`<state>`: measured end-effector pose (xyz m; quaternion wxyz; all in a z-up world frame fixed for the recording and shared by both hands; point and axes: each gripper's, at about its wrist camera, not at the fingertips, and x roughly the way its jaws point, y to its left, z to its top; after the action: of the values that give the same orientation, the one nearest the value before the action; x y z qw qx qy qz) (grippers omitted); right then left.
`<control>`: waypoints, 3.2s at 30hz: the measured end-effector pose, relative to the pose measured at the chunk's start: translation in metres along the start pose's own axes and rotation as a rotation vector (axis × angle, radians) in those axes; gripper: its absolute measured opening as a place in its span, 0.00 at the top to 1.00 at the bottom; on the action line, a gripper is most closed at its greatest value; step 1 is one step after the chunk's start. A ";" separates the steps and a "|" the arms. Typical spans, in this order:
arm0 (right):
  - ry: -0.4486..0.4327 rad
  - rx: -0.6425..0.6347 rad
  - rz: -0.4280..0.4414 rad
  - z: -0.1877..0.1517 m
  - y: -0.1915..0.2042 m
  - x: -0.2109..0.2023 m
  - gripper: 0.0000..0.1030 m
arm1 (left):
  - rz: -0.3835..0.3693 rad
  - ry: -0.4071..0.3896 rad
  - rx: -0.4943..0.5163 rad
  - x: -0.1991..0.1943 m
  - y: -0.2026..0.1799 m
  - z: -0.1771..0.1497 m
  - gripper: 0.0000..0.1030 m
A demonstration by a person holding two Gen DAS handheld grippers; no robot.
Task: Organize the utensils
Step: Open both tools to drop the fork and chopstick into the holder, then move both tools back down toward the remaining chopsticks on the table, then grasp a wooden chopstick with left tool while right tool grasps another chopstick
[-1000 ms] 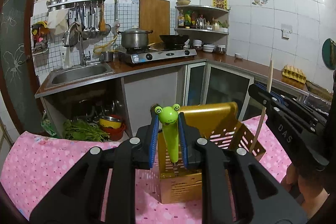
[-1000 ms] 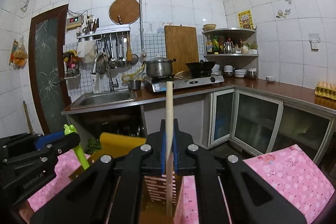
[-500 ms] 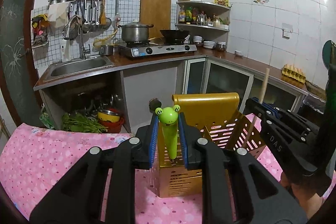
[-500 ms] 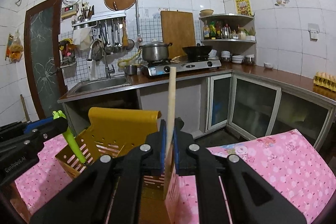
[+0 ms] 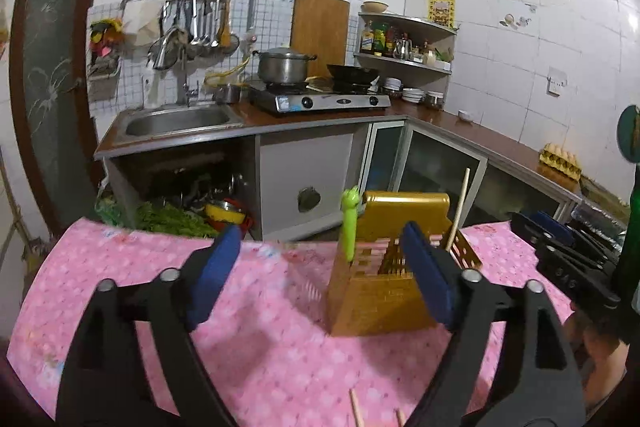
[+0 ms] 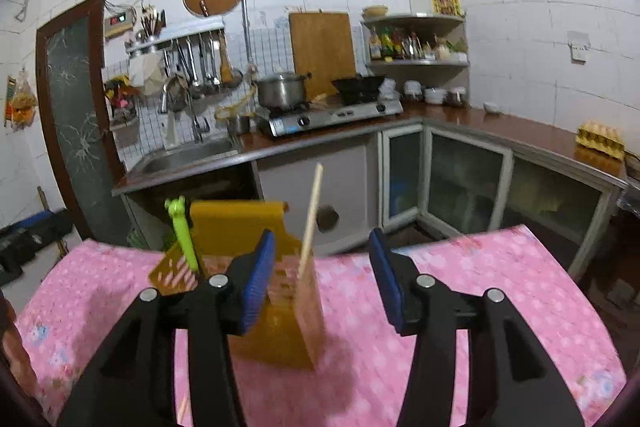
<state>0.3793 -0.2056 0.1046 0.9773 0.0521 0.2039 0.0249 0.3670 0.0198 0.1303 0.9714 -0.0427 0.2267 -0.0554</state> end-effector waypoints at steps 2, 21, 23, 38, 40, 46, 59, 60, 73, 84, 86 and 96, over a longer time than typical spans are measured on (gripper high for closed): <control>0.028 -0.003 -0.013 -0.006 -0.005 -0.015 0.53 | 0.012 0.013 -0.007 -0.014 0.007 -0.007 0.15; 0.288 0.035 -0.213 -0.134 -0.043 -0.066 0.47 | 0.057 0.309 -0.075 -0.046 0.032 -0.128 0.05; 0.309 0.035 -0.240 -0.142 -0.046 -0.065 0.47 | 0.064 0.349 -0.083 -0.040 0.033 -0.139 0.05; 0.375 0.076 -0.275 -0.168 -0.065 -0.051 0.47 | 0.115 0.451 -0.078 -0.014 0.028 -0.186 0.35; 0.378 0.077 -0.277 -0.168 -0.065 -0.050 0.47 | 0.110 0.466 -0.084 -0.013 0.028 -0.188 0.50; 0.387 0.080 -0.282 -0.169 -0.065 -0.048 0.47 | 0.108 0.519 -0.094 -0.003 0.033 -0.193 0.65; 0.428 0.110 -0.308 -0.174 -0.072 -0.042 0.47 | 0.099 0.560 -0.081 0.007 0.029 -0.190 0.88; 0.432 0.115 -0.306 -0.175 -0.073 -0.042 0.48 | 0.100 0.560 -0.077 0.008 0.028 -0.190 0.89; 0.450 0.137 -0.292 -0.172 -0.071 -0.034 0.74 | 0.076 0.564 -0.074 0.022 0.018 -0.186 1.00; 0.443 0.157 -0.244 -0.172 -0.075 -0.035 0.90 | 0.046 0.578 -0.123 0.011 0.031 -0.183 1.00; 0.442 0.158 -0.243 -0.172 -0.076 -0.036 0.90 | 0.035 0.584 -0.152 0.006 0.039 -0.182 1.00; 0.438 0.159 -0.235 -0.173 -0.075 -0.036 0.90 | 0.081 0.594 -0.182 -0.014 0.053 -0.182 0.99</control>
<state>0.2787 -0.2672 -0.0471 0.8990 0.0979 0.4164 -0.0941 0.2779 0.0631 -0.0318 0.8562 -0.1024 0.5063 -0.0062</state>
